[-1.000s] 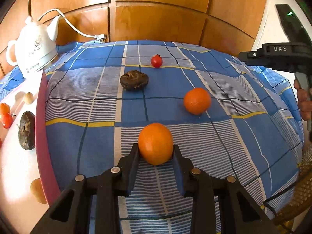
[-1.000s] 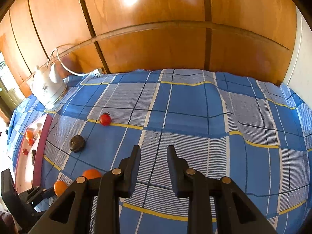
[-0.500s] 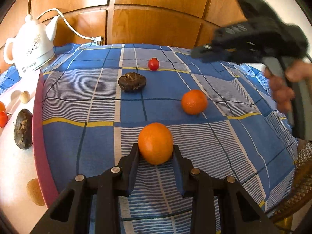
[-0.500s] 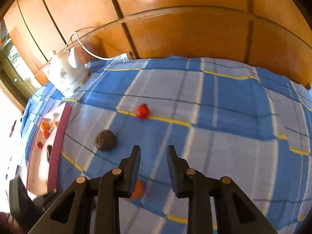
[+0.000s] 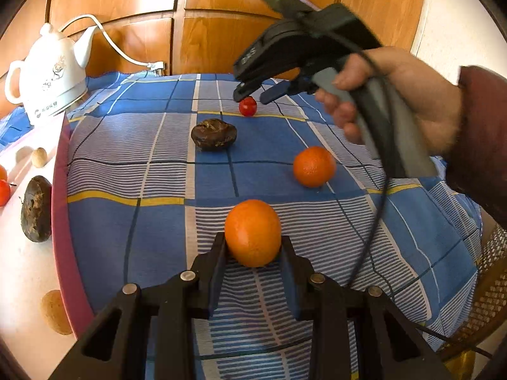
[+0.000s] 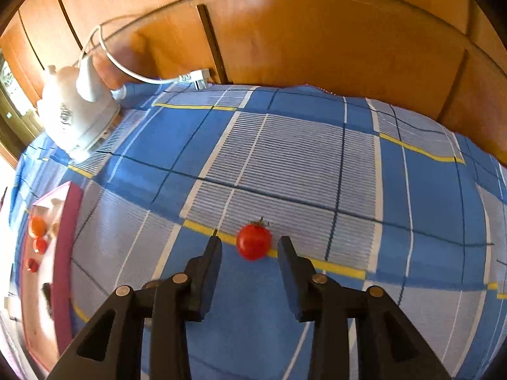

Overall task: Organize fruits
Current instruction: 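Lift the orange with the left gripper while the right gripper grasps a cherry tomato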

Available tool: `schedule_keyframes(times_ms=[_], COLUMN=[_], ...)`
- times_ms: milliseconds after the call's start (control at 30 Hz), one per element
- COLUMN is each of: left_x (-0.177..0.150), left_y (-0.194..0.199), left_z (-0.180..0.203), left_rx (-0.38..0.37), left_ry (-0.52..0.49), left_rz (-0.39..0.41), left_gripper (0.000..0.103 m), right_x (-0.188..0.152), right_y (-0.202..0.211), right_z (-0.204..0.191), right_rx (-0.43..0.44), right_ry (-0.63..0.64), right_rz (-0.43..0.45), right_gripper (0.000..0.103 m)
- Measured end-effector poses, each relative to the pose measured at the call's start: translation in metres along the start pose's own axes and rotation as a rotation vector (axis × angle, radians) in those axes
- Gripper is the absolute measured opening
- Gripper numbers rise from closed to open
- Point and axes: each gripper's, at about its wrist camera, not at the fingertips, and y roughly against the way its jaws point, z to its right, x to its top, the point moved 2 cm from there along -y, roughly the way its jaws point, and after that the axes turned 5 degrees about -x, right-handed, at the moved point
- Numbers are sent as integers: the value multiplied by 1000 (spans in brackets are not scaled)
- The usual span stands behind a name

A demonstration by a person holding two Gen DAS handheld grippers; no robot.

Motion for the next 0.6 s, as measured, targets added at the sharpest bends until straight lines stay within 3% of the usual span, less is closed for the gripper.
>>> schedule_keyframes(times_ms=[100, 200, 600], left_x=[0, 0, 2], left_y=[1, 1, -1], left_z=[0, -1, -1], left_rx=[-5, -9, -3], left_ry=[3, 3, 10], left_rz=[0, -1, -5], left_gripper=[32, 32, 32], right_x=[3, 1, -36], right_y=[-14, -22, 51], right_z=[-2, -4, 33], right_rx=[-23, -52, -81], right_ry=[8, 27, 112], right_rz=[-30, -47, 32], right_gripper=[37, 25, 25])
